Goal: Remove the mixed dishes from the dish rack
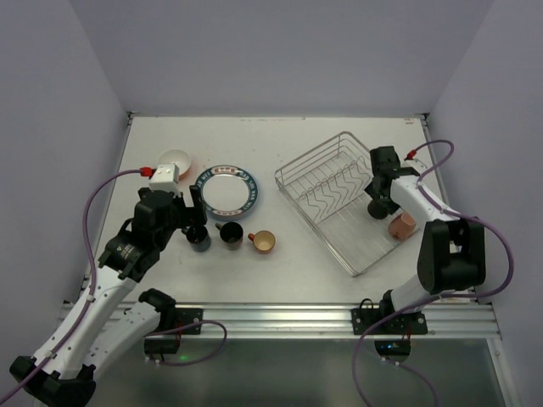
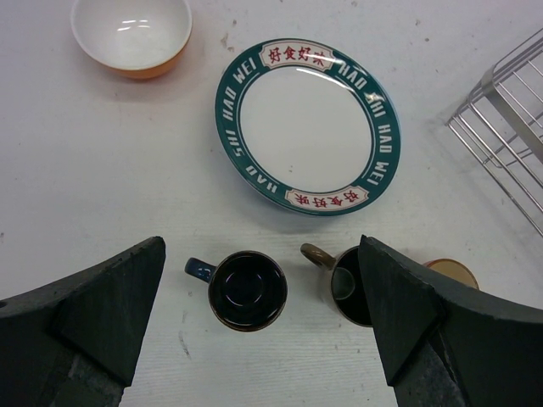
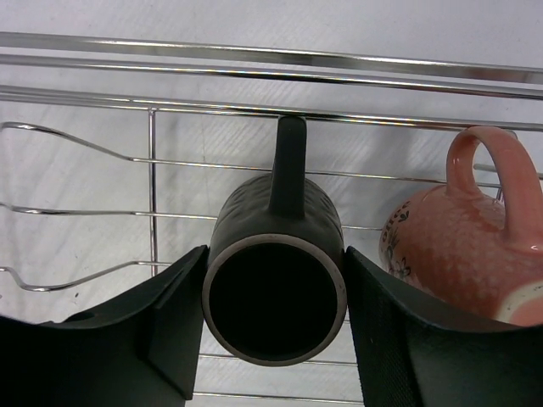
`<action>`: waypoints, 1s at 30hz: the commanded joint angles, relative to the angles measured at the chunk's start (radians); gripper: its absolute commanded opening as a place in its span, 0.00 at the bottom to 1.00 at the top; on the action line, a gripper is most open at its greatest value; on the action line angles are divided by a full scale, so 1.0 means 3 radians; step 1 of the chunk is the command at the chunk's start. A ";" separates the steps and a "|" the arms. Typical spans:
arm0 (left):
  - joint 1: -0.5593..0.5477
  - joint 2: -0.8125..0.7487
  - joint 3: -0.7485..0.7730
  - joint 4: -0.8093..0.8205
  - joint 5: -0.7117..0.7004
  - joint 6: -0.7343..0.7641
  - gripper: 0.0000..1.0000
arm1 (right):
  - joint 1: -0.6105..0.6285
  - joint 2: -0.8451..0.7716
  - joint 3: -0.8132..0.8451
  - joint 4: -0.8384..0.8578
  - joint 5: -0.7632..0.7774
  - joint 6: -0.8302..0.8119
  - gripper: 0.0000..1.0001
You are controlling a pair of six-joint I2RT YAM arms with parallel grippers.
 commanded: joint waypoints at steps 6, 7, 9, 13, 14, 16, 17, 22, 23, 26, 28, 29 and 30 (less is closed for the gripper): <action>-0.0020 0.0007 -0.0025 0.0115 -0.0070 0.0063 1.00 | -0.0009 -0.0246 -0.0181 0.0223 -0.0023 -0.0084 0.44; -0.0020 0.0007 -0.0025 0.0115 -0.0070 0.0063 1.00 | -0.0009 -0.0267 -0.0222 0.0244 -0.0029 -0.0089 0.38; -0.0020 0.0002 -0.0025 0.0115 -0.0070 0.0063 1.00 | -0.0009 -0.0323 -0.0253 0.0290 -0.0090 -0.0120 0.34; -0.0020 0.0007 -0.0020 0.0104 -0.0080 0.0063 1.00 | -0.0009 -0.0400 -0.0284 0.0336 -0.0213 -0.0181 0.20; -0.0020 0.0007 -0.0020 0.0109 -0.0080 0.0063 1.00 | -0.0004 -0.0420 -0.0284 0.0336 -0.0233 -0.0192 0.15; -0.0020 0.0002 -0.0015 0.0109 -0.0080 0.0063 1.00 | -0.0004 -0.0522 -0.0289 0.0356 -0.0315 -0.0243 0.05; -0.0015 -0.0004 -0.0015 0.0109 -0.0070 0.0063 1.00 | -0.0004 -0.0573 -0.0289 0.0356 -0.0340 -0.0258 0.00; -0.0020 -0.0060 0.0016 0.0160 0.0113 0.0140 1.00 | -0.0004 -0.1048 -0.0309 0.0372 -0.0606 -0.0350 0.00; -0.0020 -0.0070 0.0026 0.0166 0.0205 0.0160 1.00 | -0.0004 -0.1120 -0.0309 0.0382 -0.0769 -0.0371 0.00; -0.0020 -0.0111 0.0108 0.0247 0.0710 0.0094 1.00 | -0.0004 -0.1417 -0.0304 0.0367 -0.1096 -0.0371 0.00; -0.0020 -0.0152 0.0022 0.0638 0.1150 0.0002 1.00 | -0.0004 -0.1590 -0.0365 0.0402 -0.1331 -0.0340 0.00; -0.0020 -0.0147 -0.0025 0.0808 0.1537 -0.0165 1.00 | -0.0004 -0.1764 -0.0401 0.0428 -0.1490 -0.0315 0.00; -0.0025 -0.0106 -0.0066 0.1154 0.1733 -0.0273 1.00 | -0.0004 -0.1851 -0.0426 0.0489 -0.1754 -0.0249 0.00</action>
